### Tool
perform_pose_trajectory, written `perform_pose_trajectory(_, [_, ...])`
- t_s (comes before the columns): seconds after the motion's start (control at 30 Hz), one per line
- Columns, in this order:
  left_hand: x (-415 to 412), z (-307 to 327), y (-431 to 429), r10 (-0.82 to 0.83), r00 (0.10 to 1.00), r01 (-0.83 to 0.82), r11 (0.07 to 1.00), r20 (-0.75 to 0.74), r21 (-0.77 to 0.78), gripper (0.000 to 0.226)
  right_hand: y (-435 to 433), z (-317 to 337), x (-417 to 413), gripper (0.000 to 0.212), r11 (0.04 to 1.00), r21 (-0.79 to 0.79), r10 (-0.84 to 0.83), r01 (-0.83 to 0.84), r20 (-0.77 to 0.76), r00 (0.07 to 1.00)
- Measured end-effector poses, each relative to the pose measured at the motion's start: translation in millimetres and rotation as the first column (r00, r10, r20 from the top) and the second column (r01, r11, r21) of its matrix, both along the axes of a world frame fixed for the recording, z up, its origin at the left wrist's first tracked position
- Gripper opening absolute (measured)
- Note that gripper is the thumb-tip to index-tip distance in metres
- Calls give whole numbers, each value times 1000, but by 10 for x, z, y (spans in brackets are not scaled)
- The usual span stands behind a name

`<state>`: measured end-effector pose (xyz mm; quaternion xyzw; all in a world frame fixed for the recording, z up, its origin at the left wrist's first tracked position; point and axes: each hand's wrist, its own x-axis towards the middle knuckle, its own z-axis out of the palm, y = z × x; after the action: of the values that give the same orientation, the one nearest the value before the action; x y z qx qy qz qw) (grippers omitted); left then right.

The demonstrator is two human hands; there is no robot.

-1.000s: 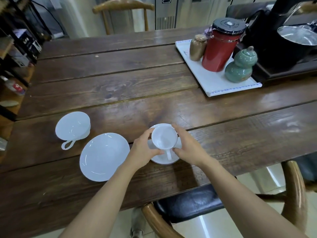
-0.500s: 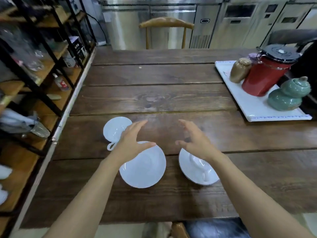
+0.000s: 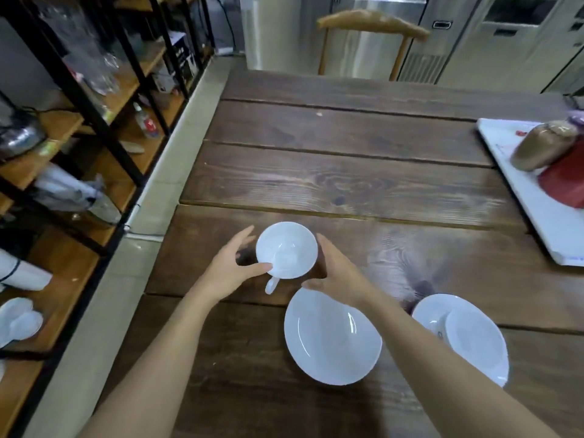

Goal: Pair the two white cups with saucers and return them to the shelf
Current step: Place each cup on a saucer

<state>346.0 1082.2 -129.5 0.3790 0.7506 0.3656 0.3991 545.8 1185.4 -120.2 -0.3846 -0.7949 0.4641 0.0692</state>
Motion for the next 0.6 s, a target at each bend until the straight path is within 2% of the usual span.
perform_pose_trajectory(0.2, [15, 42, -16, -116, 986, 109, 992, 119, 66, 61, -126, 115, -160, 86, 1000, 6, 12, -11, -201, 979])
perform_pose_trajectory(0.37, [114, 77, -10, -32, 978, -6, 984, 207, 181, 62, -196, 330, -171, 87, 999, 23, 36, -29, -419, 907])
perform_pose_trajectory(0.6, [369, 279, -44, -81, 987, 49, 975, 139, 216, 59, -266, 470, 101, 87, 999, 8, -34, 41, -411, 911])
